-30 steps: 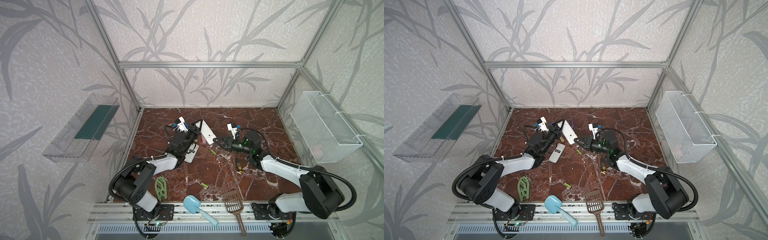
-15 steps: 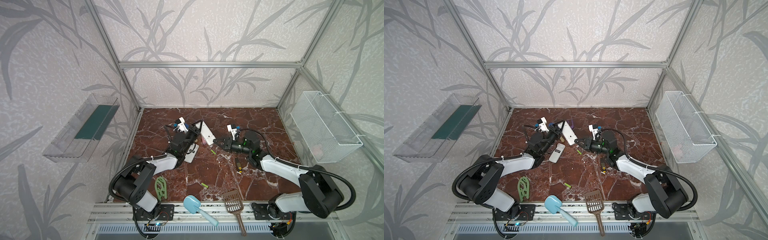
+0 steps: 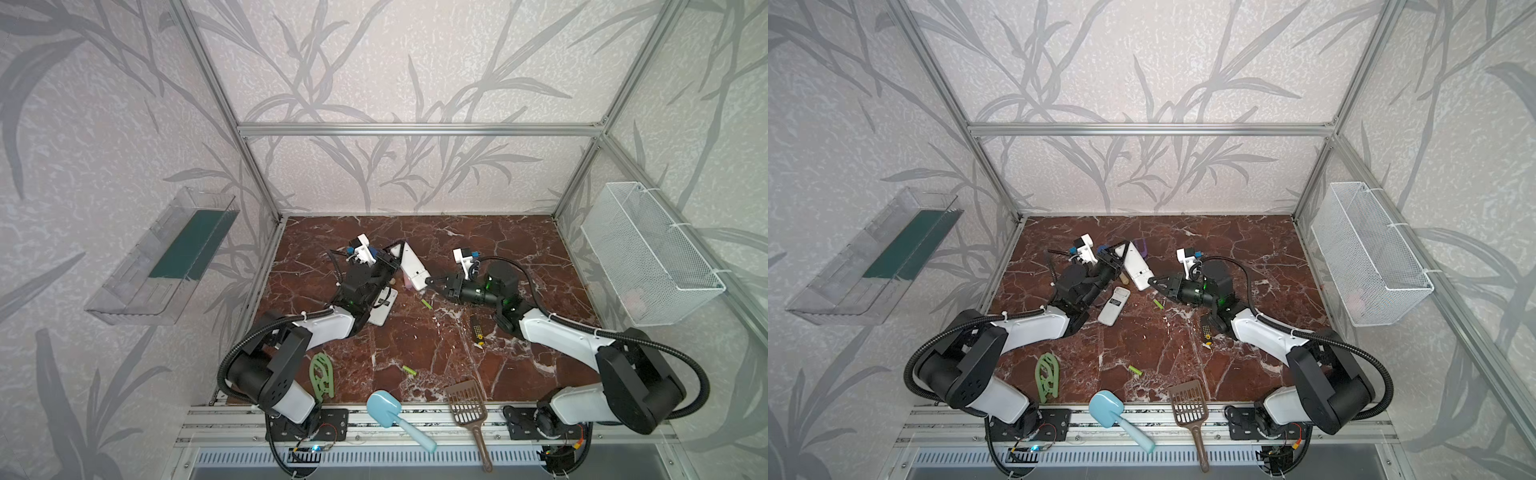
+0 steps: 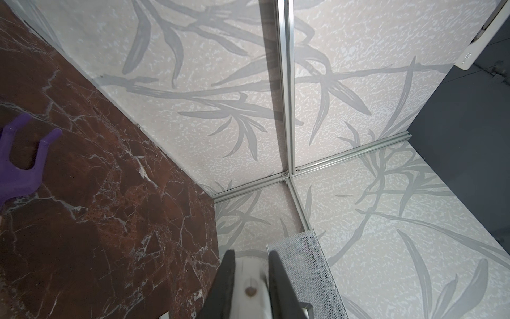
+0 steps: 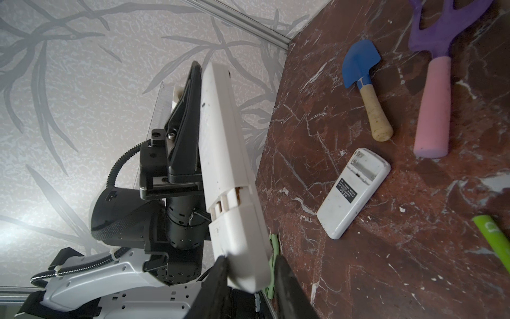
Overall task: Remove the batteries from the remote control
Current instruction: 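Draw the right gripper with the opened remote away from the left gripper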
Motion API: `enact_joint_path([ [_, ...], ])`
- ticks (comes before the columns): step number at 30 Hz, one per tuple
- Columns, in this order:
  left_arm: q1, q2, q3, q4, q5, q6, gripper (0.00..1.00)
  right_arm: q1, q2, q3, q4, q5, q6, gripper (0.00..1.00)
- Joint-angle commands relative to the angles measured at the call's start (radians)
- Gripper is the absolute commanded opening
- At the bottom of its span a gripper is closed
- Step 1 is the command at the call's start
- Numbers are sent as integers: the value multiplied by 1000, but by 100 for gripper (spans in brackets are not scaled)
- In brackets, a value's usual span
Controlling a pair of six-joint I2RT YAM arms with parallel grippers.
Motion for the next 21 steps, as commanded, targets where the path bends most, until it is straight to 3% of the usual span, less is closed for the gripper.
enact_joint_path([
  [1,1,-7,24,52,2,-7,0,10,17,26,63,5,15,32],
  [10,3,-8,19,49,-2,0,0,12,-4,21,38,-1,4,16],
  [21,5,-12,16,19,-2,22,0,11,-43,20,11,1,-10,11],
])
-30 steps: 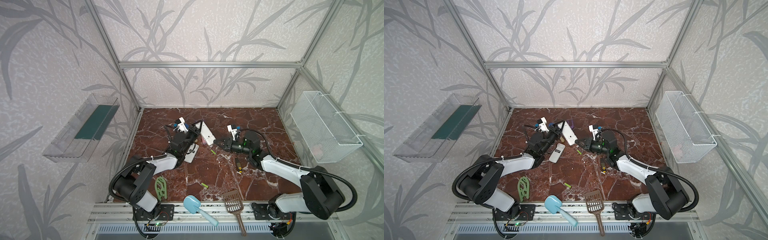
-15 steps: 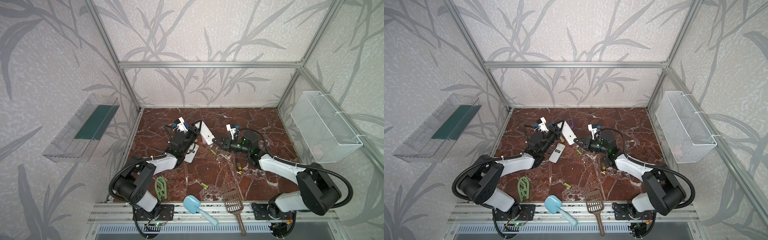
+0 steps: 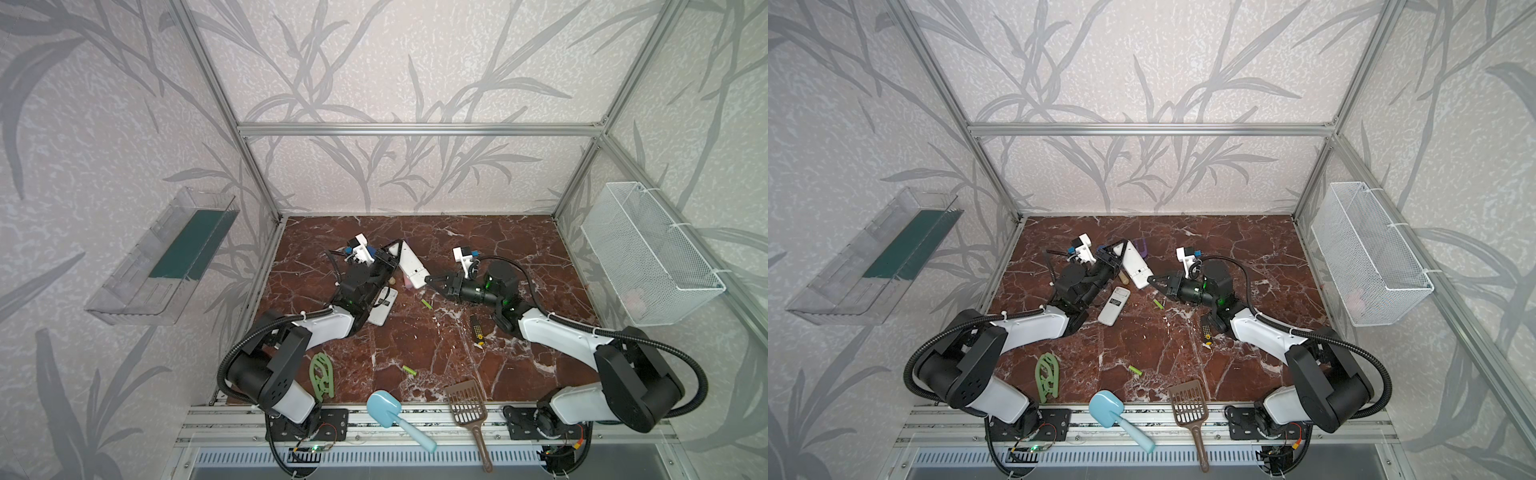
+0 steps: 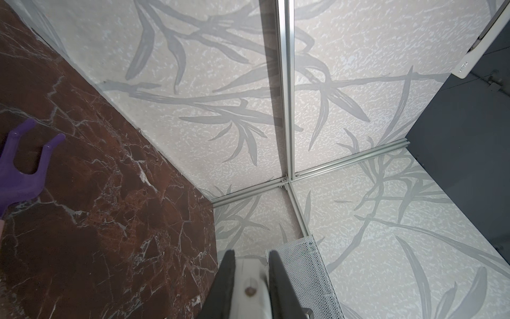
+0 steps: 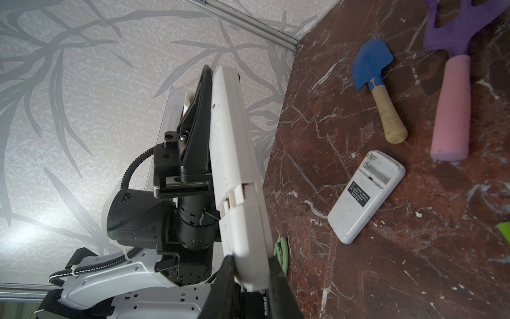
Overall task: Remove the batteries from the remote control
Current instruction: 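Draw the right gripper with the opened remote away from the left gripper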
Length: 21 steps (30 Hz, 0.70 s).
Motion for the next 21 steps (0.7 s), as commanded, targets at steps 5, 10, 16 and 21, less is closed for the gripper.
enact_joint_path([
  [5,0,-8,15,9,6,28,0,7,-37,21,-6,-5,-39,4],
  [10,7,0,17,3,24,34,0,7,-65,7,-22,-7,-48,2],
  [16,18,23,31,43,51,-1,0,4,-85,-3,-41,-8,-74,0],
  [21,17,25,41,51,64,-12,0,4,-57,0,-1,-13,-67,0],
])
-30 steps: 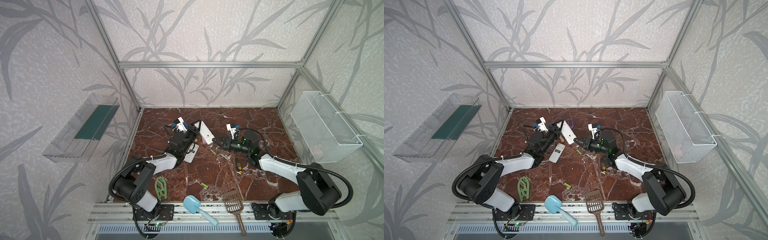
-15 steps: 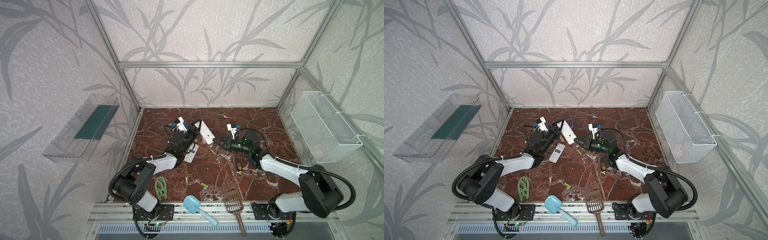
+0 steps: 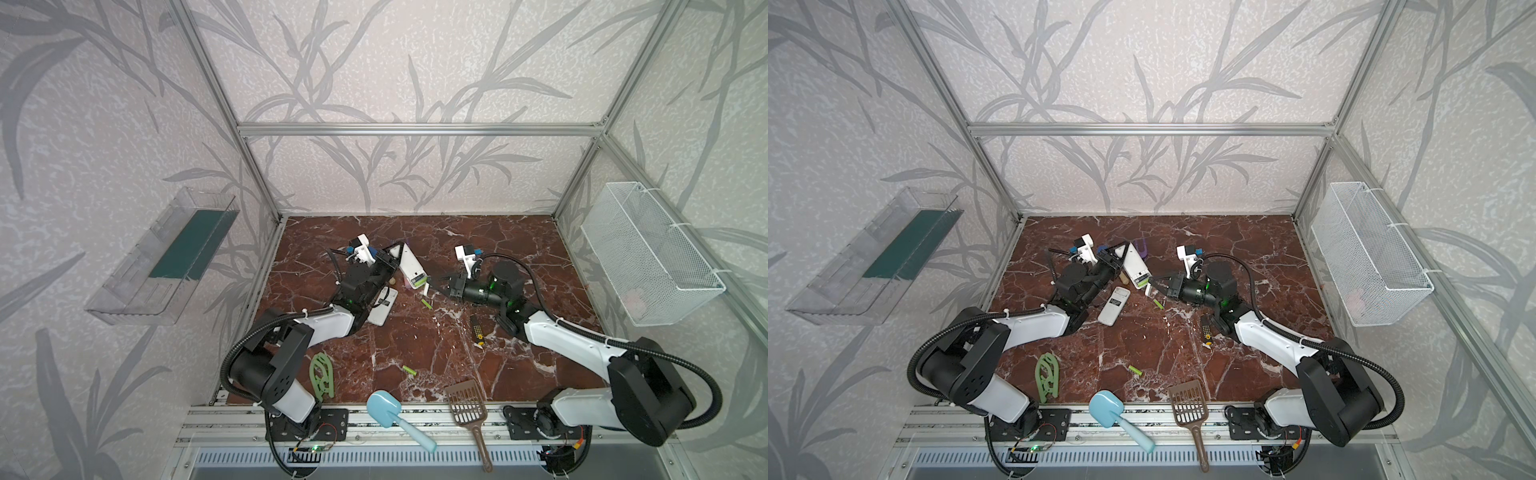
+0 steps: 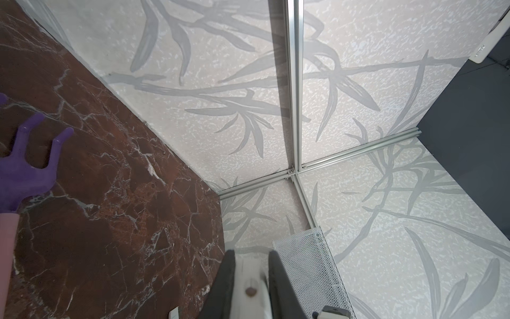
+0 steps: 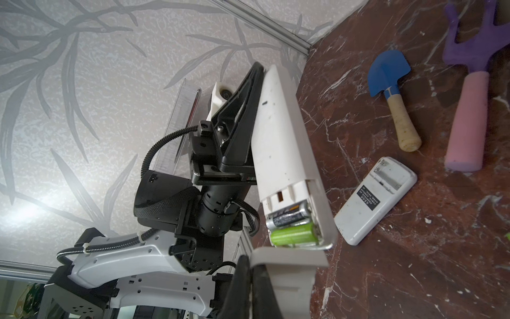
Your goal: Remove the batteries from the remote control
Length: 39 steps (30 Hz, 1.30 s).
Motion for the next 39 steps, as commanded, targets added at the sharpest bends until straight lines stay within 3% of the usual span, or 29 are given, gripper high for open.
enact_joint_path([
  [1,4,3,37,53,23,-10,0,-2,11,1,36,-8,-14,0],
  [5,8,-5,31,22,20,16,0,-6,6,9,12,-9,-34,0],
  [9,25,-13,22,-34,22,48,0,-24,-51,28,-191,24,-144,0],
  [14,35,-30,8,-96,46,101,0,-75,-139,82,-605,217,-401,0],
  [21,33,-70,6,-178,122,193,0,-232,-120,89,-811,353,-558,0],
  [28,27,-116,-19,-235,159,243,0,-326,-60,59,-895,455,-612,0],
  [39,20,-131,-17,-257,166,266,0,-347,79,-1,-910,441,-599,1],
])
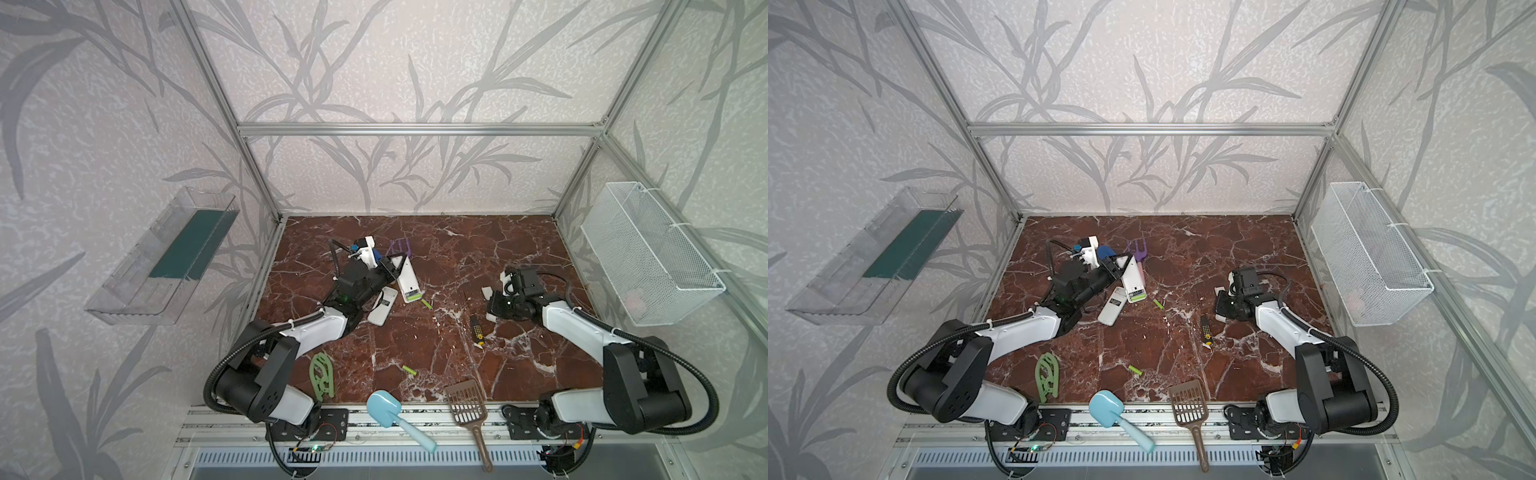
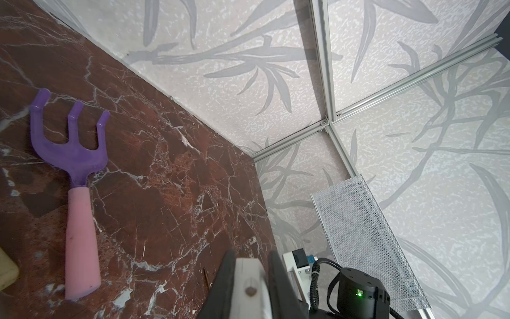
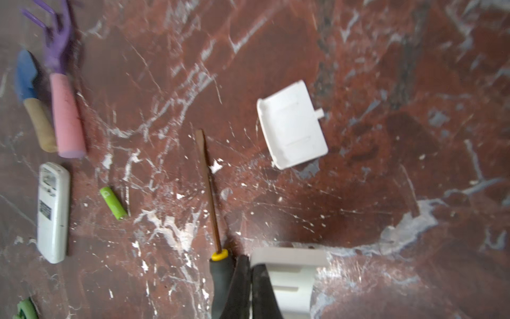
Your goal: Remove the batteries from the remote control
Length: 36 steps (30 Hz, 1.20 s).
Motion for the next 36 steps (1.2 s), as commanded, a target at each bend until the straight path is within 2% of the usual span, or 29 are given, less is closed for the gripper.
enact_joint_path([
  [1,-7,-26,-8,14,15,13,0,-1,30,-8,-21,5,-16,2],
  [6,-9,-18,-12,29,13,8,0,-1,51,-15,-19,5,-27,8],
  [13,-14,-12,-14,34,11,5,0,0,-35,-13,-30,-7,-55,46],
  [15,-15,-11,-12,31,12,5,0,12,-91,-4,-35,-4,-82,51],
  [18,-21,-6,-9,31,8,7,0,92,-176,42,-48,25,-184,58],
  [21,-28,-4,-12,30,1,6,0,199,-231,74,-5,35,-284,64],
  [23,-32,-2,-11,31,-2,9,0,241,-244,90,29,9,-306,68],
  [27,-45,-3,-2,22,-7,24,0,312,-255,123,107,-67,-273,72],
  [31,-63,-1,6,4,-33,38,0,401,-228,179,137,-64,-219,78],
  [36,-86,4,18,-2,-66,40,0,480,-156,242,173,-54,-163,79],
])
